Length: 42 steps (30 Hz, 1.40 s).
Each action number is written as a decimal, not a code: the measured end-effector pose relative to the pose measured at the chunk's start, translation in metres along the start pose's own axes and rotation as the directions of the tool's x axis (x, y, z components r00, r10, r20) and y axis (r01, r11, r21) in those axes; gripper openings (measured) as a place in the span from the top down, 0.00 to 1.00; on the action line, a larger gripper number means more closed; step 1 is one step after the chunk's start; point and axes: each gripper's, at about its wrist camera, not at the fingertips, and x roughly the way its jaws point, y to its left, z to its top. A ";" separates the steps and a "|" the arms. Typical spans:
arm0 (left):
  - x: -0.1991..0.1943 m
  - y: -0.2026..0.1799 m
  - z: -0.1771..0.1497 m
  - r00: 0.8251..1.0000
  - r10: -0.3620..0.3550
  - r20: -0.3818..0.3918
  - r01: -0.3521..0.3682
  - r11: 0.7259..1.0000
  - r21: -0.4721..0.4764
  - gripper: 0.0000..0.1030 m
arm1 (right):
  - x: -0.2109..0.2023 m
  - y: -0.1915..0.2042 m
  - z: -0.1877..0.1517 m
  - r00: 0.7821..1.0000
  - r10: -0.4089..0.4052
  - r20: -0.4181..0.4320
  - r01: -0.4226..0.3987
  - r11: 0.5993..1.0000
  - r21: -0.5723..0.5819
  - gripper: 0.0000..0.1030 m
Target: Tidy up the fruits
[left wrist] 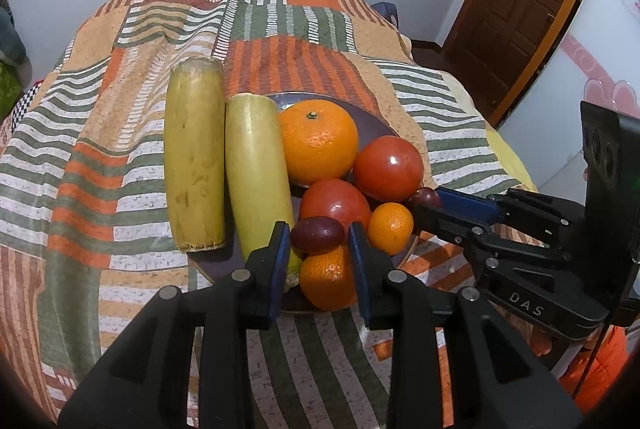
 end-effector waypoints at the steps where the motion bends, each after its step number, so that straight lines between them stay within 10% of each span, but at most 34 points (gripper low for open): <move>1: 0.000 0.000 0.000 1.000 -0.002 -0.002 0.002 1.000 0.000 0.69 | 0.000 0.000 0.000 1.000 -0.003 -0.001 0.003 1.000 -0.002 0.77; 13: -0.017 0.008 -0.005 1.000 0.020 0.012 -0.019 0.998 -0.052 0.56 | -0.017 -0.005 0.003 0.999 -0.027 0.020 0.027 0.999 0.022 0.67; 22: -0.094 -0.001 -0.003 0.979 0.085 0.186 -0.077 0.996 -0.050 0.56 | -0.081 0.009 0.015 0.984 -0.063 0.168 0.062 0.998 0.014 0.67; 38: -0.261 -0.046 -0.027 0.824 0.146 0.547 -0.142 0.989 -0.050 0.56 | -0.226 0.077 0.017 0.847 -0.031 0.531 0.087 0.993 -0.081 0.67; 42: -0.277 -0.056 -0.035 0.795 0.148 0.588 -0.154 0.987 -0.040 0.40 | -0.239 0.088 0.012 0.817 -0.028 0.575 0.103 0.990 -0.098 0.51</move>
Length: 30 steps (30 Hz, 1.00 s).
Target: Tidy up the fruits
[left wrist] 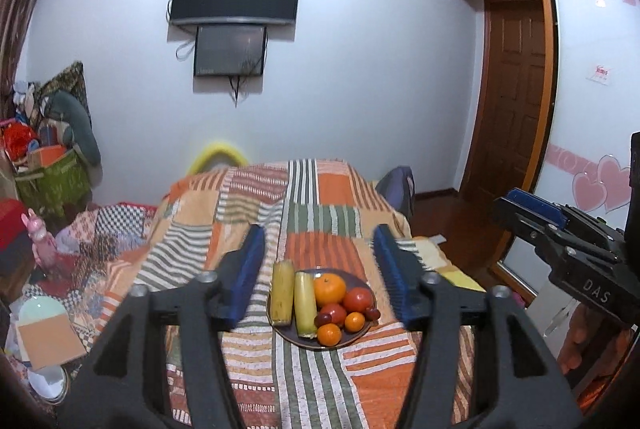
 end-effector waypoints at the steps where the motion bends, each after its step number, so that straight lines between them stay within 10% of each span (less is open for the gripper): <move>1: -0.005 -0.002 0.001 1.000 0.005 0.015 -0.005 1.000 0.009 0.38 | -0.002 0.002 0.000 1.000 -0.010 0.013 0.010 1.000 -0.002 0.47; 14: -0.040 -0.010 0.000 0.991 0.068 0.112 -0.071 0.997 0.030 0.05 | -0.019 0.010 -0.001 0.991 -0.084 0.103 0.085 0.996 0.000 0.00; 30: -0.050 -0.012 -0.002 0.991 0.046 0.125 -0.051 0.998 0.034 0.01 | -0.028 0.012 -0.005 0.990 -0.102 0.095 0.102 0.995 0.006 0.00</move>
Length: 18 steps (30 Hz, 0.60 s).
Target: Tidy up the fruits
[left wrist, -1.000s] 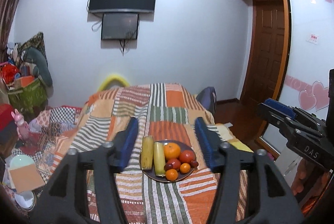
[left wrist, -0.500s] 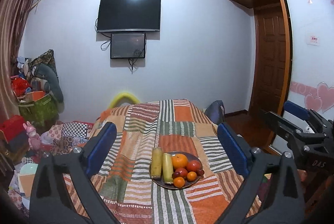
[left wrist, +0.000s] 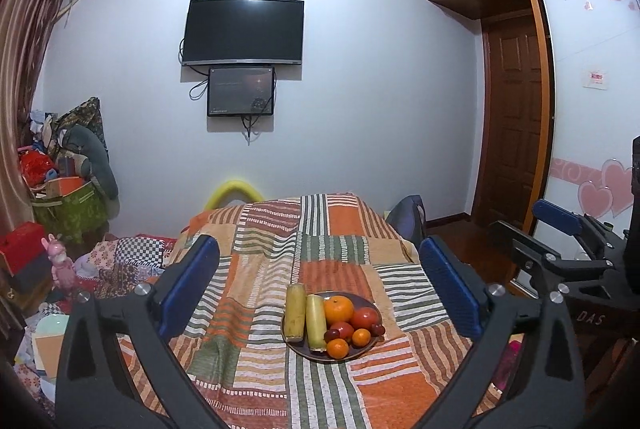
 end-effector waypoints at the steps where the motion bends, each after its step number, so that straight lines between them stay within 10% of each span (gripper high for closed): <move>1: 0.000 0.000 0.000 1.000 -0.001 0.000 0.001 1.000 0.000 0.01 | 0.000 0.000 0.000 1.000 0.000 0.000 0.000 1.000 0.001 0.00; 18: -0.002 -0.003 0.001 1.000 -0.019 -0.001 0.019 1.000 0.004 0.00 | -0.003 -0.001 0.004 1.000 -0.001 0.008 0.001 1.000 0.006 0.00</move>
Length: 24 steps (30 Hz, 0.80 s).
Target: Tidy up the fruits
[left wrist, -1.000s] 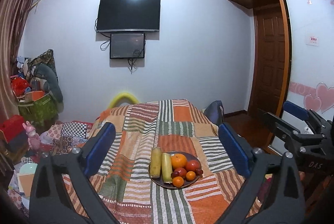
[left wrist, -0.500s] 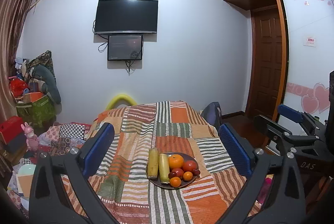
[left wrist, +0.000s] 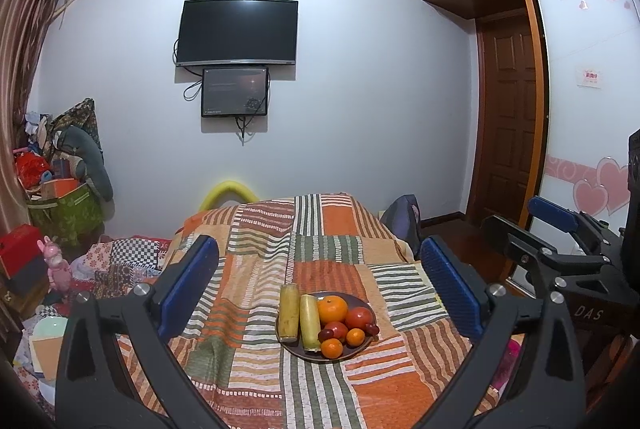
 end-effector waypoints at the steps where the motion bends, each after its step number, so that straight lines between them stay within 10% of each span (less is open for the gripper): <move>1: 0.000 0.000 0.000 1.000 -0.001 0.001 0.001 1.000 -0.001 0.00 | -0.001 0.000 0.001 1.000 -0.001 0.001 0.001 1.000 -0.001 0.00; 24: 0.000 0.001 0.001 1.000 -0.012 0.000 0.012 1.000 -0.014 0.00 | -0.003 0.001 0.007 1.000 -0.004 0.014 0.003 1.000 0.008 0.00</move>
